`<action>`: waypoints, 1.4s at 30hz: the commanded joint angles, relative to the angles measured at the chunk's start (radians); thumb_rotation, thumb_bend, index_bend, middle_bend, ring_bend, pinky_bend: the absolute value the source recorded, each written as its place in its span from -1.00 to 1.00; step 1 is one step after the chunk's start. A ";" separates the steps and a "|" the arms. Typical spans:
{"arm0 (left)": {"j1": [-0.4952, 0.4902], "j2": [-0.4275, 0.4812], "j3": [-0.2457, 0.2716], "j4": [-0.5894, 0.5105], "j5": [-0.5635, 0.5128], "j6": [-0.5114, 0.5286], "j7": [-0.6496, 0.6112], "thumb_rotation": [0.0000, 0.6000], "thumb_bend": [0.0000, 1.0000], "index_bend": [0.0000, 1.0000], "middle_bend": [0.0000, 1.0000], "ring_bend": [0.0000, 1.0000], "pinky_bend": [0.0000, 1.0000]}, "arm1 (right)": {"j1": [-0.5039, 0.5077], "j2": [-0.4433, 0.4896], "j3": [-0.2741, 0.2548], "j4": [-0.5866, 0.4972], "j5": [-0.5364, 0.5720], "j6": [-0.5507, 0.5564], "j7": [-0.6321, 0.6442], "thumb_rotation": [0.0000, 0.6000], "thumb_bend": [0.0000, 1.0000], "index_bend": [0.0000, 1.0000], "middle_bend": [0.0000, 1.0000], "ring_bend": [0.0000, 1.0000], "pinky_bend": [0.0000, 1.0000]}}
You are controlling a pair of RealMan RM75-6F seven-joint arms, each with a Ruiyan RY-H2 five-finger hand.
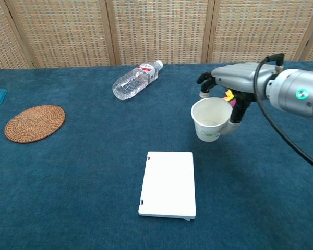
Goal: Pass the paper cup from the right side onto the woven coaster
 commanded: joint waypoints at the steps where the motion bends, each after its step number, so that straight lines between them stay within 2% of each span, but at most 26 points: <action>1: -0.002 0.002 -0.002 0.002 -0.004 -0.002 -0.012 1.00 -0.54 -1.00 -1.00 -1.00 -1.00 | 0.050 -0.048 0.029 0.032 0.052 -0.015 -0.028 1.00 -0.83 -0.14 -0.86 -1.00 -1.00; 9: -0.009 0.010 -0.008 0.015 -0.026 -0.022 -0.055 1.00 -0.54 -1.00 -1.00 -1.00 -1.00 | 0.174 -0.146 0.083 0.140 0.146 -0.039 -0.065 1.00 -0.83 -0.13 -0.85 -1.00 -1.00; 21: -0.024 0.004 -0.025 0.047 -0.072 -0.051 -0.081 1.00 -0.53 -1.00 -1.00 -1.00 -1.00 | 0.327 -0.271 0.118 0.295 0.215 -0.092 -0.080 1.00 -0.83 -0.14 -0.86 -1.00 -1.00; 31: -0.028 0.005 -0.021 0.051 -0.074 -0.059 -0.095 1.00 -0.54 -1.00 -1.00 -1.00 -1.00 | 0.419 -0.362 0.129 0.419 0.241 -0.122 -0.066 1.00 -0.83 -0.14 -0.86 -1.00 -1.00; 42: -0.034 0.009 -0.015 0.051 -0.072 -0.068 -0.104 1.00 -0.54 -1.00 -1.00 -1.00 -1.00 | 0.460 -0.461 0.116 0.578 0.224 -0.165 -0.001 1.00 -0.83 -0.16 -0.87 -1.00 -1.00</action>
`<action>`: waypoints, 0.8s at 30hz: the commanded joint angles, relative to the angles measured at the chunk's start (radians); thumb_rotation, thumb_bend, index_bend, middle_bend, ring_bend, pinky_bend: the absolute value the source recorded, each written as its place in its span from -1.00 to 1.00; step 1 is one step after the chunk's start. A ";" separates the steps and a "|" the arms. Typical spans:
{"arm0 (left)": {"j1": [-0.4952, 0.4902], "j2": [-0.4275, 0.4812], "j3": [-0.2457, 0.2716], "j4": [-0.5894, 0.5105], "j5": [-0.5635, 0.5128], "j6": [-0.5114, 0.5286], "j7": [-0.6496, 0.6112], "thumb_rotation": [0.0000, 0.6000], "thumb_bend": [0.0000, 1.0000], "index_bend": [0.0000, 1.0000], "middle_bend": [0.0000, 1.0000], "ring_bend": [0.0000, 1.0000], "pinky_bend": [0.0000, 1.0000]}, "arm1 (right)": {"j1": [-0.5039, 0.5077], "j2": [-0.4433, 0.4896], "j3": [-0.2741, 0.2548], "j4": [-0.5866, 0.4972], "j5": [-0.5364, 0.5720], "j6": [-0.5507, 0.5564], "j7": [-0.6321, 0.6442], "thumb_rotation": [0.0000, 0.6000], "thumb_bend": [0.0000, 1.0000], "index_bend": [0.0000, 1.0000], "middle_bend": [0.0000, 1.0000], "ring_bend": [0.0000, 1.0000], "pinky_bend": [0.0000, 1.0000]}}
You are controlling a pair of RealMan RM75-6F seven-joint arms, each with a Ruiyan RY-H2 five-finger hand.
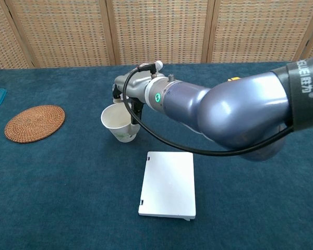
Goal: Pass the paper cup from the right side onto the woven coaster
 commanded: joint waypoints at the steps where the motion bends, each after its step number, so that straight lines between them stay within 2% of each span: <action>1: 0.000 0.000 0.000 -0.002 0.001 0.004 0.002 1.00 -0.54 -1.00 -1.00 -1.00 -1.00 | 0.012 -0.026 -0.004 0.041 -0.007 -0.018 0.022 1.00 -0.83 -0.17 -0.88 -1.00 -1.00; 4: 0.000 0.000 0.001 -0.002 0.002 0.004 0.003 1.00 -0.54 -1.00 -1.00 -1.00 -1.00 | 0.017 -0.041 -0.005 0.074 -0.010 -0.033 0.035 1.00 -0.83 -0.23 -0.93 -1.00 -1.00; 10: -0.002 -0.003 0.000 0.000 -0.002 0.003 0.003 1.00 -0.54 -1.00 -1.00 -1.00 -1.00 | 0.017 -0.051 -0.014 0.096 -0.004 -0.040 0.033 1.00 -0.83 -0.58 -1.00 -1.00 -1.00; 14: -0.002 -0.004 0.000 0.001 0.000 0.004 0.005 1.00 -0.54 -1.00 -1.00 -1.00 -1.00 | 0.006 -0.045 -0.024 0.089 -0.007 -0.028 0.028 1.00 -0.83 -0.73 -1.00 -1.00 -1.00; 19: -0.003 -0.006 0.001 -0.002 0.002 0.006 0.011 1.00 -0.54 -1.00 -1.00 -1.00 -1.00 | -0.033 0.011 -0.050 0.006 -0.001 0.024 -0.007 1.00 -0.83 -0.84 -1.00 -1.00 -1.00; 24: -0.003 -0.008 0.004 -0.005 0.008 0.010 0.018 1.00 -0.54 -1.00 -1.00 -1.00 -1.00 | -0.128 0.133 -0.098 -0.171 -0.035 0.160 -0.029 1.00 -0.83 -0.88 -1.00 -1.00 -1.00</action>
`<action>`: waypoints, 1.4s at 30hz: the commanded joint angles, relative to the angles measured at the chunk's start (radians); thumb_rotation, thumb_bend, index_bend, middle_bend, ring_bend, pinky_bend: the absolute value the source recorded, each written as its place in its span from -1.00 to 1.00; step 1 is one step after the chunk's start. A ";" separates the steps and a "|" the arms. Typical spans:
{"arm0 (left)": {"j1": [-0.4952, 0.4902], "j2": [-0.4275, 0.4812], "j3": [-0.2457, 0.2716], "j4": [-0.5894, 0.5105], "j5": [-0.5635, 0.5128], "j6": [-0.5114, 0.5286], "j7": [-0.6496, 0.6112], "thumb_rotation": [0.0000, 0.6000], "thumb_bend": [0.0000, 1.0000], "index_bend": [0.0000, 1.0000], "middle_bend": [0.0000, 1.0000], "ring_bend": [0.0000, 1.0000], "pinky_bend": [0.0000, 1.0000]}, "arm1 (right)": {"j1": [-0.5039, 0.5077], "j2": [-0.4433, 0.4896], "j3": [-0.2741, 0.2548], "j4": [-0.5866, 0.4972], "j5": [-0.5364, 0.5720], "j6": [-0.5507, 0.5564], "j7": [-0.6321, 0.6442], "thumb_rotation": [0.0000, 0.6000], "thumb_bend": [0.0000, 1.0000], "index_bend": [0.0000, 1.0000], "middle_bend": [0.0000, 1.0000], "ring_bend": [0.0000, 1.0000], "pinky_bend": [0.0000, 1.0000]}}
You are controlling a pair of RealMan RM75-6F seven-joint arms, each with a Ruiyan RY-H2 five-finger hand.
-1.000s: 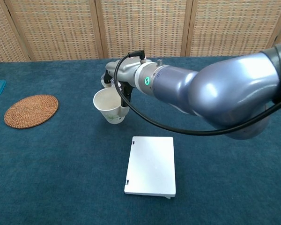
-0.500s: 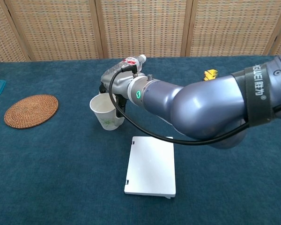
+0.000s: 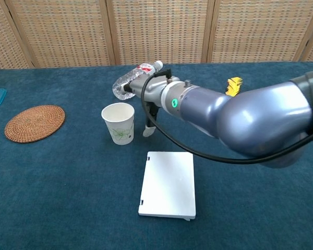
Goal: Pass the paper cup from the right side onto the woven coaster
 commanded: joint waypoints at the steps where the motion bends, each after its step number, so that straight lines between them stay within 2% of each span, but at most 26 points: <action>1: 0.000 0.000 0.002 -0.002 0.005 0.003 0.003 1.00 -0.54 -1.00 -1.00 -1.00 -1.00 | -0.096 0.120 -0.051 -0.170 -0.042 0.127 -0.017 1.00 -0.83 -0.89 -1.00 -1.00 -1.00; 7: 0.003 0.004 0.003 -0.008 0.009 0.012 0.003 1.00 -0.54 -1.00 -1.00 -1.00 -1.00 | -0.260 0.293 -0.139 -0.405 -0.178 0.326 0.034 1.00 -0.83 -0.92 -1.00 -1.00 -1.00; 12: 0.007 0.010 0.002 -0.012 0.014 0.023 -0.004 1.00 -0.54 -1.00 -1.00 -1.00 -1.00 | -0.409 0.410 -0.223 -0.518 -0.316 0.472 0.140 1.00 -0.83 -0.93 -1.00 -1.00 -1.00; 18: 0.004 0.009 0.005 -0.008 0.020 0.018 -0.008 1.00 -0.54 -1.00 -1.00 -1.00 -1.00 | -0.564 0.510 -0.328 -0.528 -0.456 0.563 0.294 1.00 -0.83 -0.95 -1.00 -1.00 -1.00; 25: -0.002 -0.004 0.006 -0.005 0.020 0.011 0.017 1.00 -0.54 -1.00 -1.00 -1.00 -1.00 | -0.733 0.554 -0.412 -0.444 -0.621 0.714 0.448 1.00 -0.83 -0.95 -1.00 -1.00 -1.00; 31: -0.012 -0.006 0.011 -0.007 0.024 -0.009 0.025 1.00 -0.54 -1.00 -1.00 -1.00 -1.00 | -0.829 0.577 -0.438 -0.414 -0.694 0.778 0.559 1.00 -0.83 -0.95 -1.00 -1.00 -1.00; 36: -0.043 -0.003 0.004 -0.014 0.021 -0.054 0.030 1.00 -0.54 -1.00 -1.00 -1.00 -1.00 | -0.870 0.586 -0.425 -0.383 -0.734 0.800 0.616 1.00 -0.83 -0.95 -1.00 -1.00 -1.00; 38: -0.079 0.006 -0.011 -0.025 0.013 -0.100 0.048 1.00 -0.54 -1.00 -1.00 -1.00 -1.00 | -0.880 0.588 -0.416 -0.368 -0.746 0.791 0.632 1.00 -0.83 -0.95 -1.00 -1.00 -1.00; 42: -0.194 0.034 -0.079 -0.063 -0.031 -0.231 0.081 1.00 -0.54 -1.00 -1.00 -1.00 -1.00 | -0.892 0.596 -0.393 -0.369 -0.768 0.777 0.659 1.00 -0.83 -0.95 -1.00 -1.00 -1.00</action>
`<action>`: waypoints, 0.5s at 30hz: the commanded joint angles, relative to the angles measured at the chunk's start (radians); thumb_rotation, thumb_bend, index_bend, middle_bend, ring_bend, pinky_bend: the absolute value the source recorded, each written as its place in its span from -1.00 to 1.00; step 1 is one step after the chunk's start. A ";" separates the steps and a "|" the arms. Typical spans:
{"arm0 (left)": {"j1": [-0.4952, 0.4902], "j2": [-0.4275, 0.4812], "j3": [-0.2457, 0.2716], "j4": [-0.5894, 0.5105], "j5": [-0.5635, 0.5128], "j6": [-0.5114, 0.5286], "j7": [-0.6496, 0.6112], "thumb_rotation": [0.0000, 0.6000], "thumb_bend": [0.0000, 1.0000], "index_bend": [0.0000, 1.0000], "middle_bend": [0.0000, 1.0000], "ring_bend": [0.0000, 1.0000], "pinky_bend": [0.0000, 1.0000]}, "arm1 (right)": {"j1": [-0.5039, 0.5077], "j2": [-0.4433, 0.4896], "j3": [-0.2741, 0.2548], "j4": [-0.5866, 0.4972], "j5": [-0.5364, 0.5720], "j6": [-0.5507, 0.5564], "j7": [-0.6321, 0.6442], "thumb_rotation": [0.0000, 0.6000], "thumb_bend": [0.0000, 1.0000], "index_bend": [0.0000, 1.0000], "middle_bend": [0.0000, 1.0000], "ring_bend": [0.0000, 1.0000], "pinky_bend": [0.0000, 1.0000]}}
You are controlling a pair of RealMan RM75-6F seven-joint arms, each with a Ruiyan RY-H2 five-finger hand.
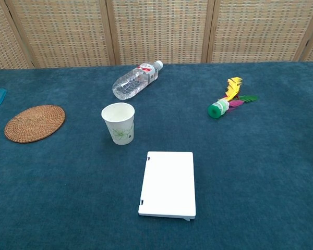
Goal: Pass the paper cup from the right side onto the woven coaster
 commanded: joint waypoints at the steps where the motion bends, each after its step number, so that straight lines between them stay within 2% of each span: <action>1: -0.115 0.030 -0.067 -0.039 -0.052 -0.130 0.051 1.00 -0.54 -1.00 -1.00 -1.00 -1.00 | -0.013 0.008 0.018 0.000 -0.019 -0.013 0.014 1.00 -0.83 -0.95 -1.00 -1.00 -1.00; 8: -0.282 0.039 -0.148 -0.052 -0.170 -0.313 0.155 1.00 -0.62 -1.00 -1.00 -1.00 -1.00 | -0.037 0.003 0.059 0.023 -0.051 -0.015 0.046 1.00 -0.83 -0.95 -1.00 -1.00 -1.00; 15: -0.418 0.023 -0.174 -0.023 -0.316 -0.474 0.222 1.00 -0.62 -1.00 -1.00 -1.00 -1.00 | -0.056 0.004 0.089 0.038 -0.055 -0.031 0.071 1.00 -0.83 -0.95 -1.00 -1.00 -1.00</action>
